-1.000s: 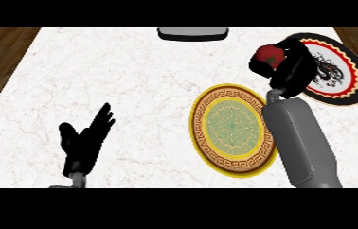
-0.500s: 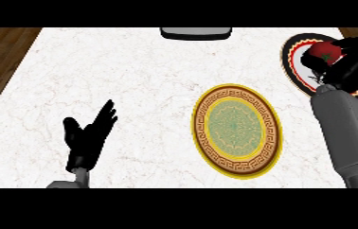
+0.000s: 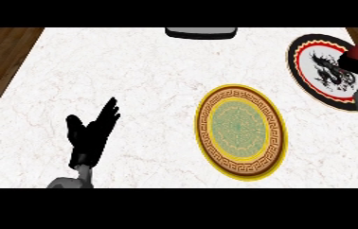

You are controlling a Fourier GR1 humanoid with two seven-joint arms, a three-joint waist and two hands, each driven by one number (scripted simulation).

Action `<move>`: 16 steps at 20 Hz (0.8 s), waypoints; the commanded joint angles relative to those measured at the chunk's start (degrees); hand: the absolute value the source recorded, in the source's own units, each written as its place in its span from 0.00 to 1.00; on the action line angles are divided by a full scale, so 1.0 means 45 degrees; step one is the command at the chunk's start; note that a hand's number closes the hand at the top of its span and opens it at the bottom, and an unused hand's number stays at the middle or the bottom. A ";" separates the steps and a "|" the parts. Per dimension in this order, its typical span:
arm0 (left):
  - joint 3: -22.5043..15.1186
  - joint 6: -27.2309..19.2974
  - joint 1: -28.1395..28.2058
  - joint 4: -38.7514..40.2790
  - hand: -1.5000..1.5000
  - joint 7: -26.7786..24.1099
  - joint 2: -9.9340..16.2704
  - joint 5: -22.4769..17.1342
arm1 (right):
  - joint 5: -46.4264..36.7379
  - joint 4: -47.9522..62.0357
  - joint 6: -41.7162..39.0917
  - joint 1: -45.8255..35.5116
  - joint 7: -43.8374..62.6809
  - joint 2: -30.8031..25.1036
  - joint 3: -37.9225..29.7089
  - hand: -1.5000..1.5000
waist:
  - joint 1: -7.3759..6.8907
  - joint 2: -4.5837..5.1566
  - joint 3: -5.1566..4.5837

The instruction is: Pick the tomato from the plate and place it in the plate

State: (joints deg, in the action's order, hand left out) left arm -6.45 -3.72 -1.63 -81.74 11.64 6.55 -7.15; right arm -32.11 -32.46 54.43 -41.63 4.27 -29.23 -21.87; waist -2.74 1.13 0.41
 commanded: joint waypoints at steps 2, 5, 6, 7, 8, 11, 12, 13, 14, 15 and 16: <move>-0.0211 -0.0063 -0.0198 0.0202 0.50 0.0297 -0.0159 0.0140 | 0.0159 0.2698 -0.2369 -0.0075 0.0422 -0.1422 -0.0341 0.00 | -0.0213 0.0202 -0.0020; -0.0114 0.0235 -0.0106 0.0253 0.50 0.0013 -0.0024 0.0000 | 0.0408 0.3469 -0.3282 -0.0121 -0.0087 -0.1147 -0.0411 0.00 | -0.0367 0.0240 0.0006; -0.0353 0.0268 0.0172 -0.0254 0.50 0.0349 0.0017 0.0057 | 0.0681 0.3596 -0.3927 -0.0312 -0.0299 -0.1370 -0.0609 0.00 | -0.0347 0.0134 0.0009; -0.0351 -0.0084 -0.0301 0.0026 0.50 0.0278 -0.0358 0.0153 | 0.0753 0.3609 -0.4154 -0.0279 -0.0846 -0.1400 -0.0649 0.00 | -0.0314 0.0214 0.0024; -0.0520 -0.0101 0.0015 -0.0035 0.50 0.0160 -0.0368 0.0310 | 0.1003 0.3538 -0.4162 -0.0502 -0.1205 -0.1344 -0.0881 0.00 | -0.0399 0.0205 0.0031; -0.0375 0.0196 0.0162 -0.0291 0.50 0.0375 -0.0102 0.0054 | 0.1738 0.3350 -0.4599 -0.0552 -0.2420 -0.1463 -0.1547 0.00 | -0.0434 0.0190 0.0052; -0.0016 0.0255 -0.0152 -0.0204 0.50 0.0361 0.0090 -0.0106 | 0.2110 0.3159 -0.4469 -0.0328 -0.3178 -0.1282 -0.1885 0.00 | -0.0314 0.0197 0.0057; -0.0276 -0.0054 -0.0514 -0.0201 0.50 0.0709 -0.0289 0.0048 | 0.2388 0.3023 -0.4421 -0.0436 -0.3643 -0.1005 -0.2108 0.00 | -0.0237 0.0199 0.0065; -0.0117 0.0145 -0.0126 -0.0129 0.50 0.0356 -0.0042 -0.0011 | 0.2737 0.2810 -0.4550 -0.0253 -0.4304 -0.1194 -0.2447 0.00 | -0.0256 0.0209 0.0075; -0.0098 0.0110 -0.0145 0.0215 0.50 0.0232 -0.0185 -0.0031 | 0.3180 0.2562 -0.4052 -0.0386 -0.4754 -0.0763 -0.2869 0.00 | -0.0167 0.0190 0.0056; -0.0100 0.0250 -0.0117 -0.0049 0.50 0.0140 0.0042 0.0032 | 0.3534 0.2417 -0.4164 -0.0410 -0.5139 -0.1003 -0.3233 0.00 | -0.0172 0.0160 0.0060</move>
State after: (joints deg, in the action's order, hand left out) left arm -7.22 -3.13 -2.33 -82.35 12.70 6.15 -6.98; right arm -21.24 -19.62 35.76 -43.29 -11.67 -34.10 -31.68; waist -3.89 1.92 0.72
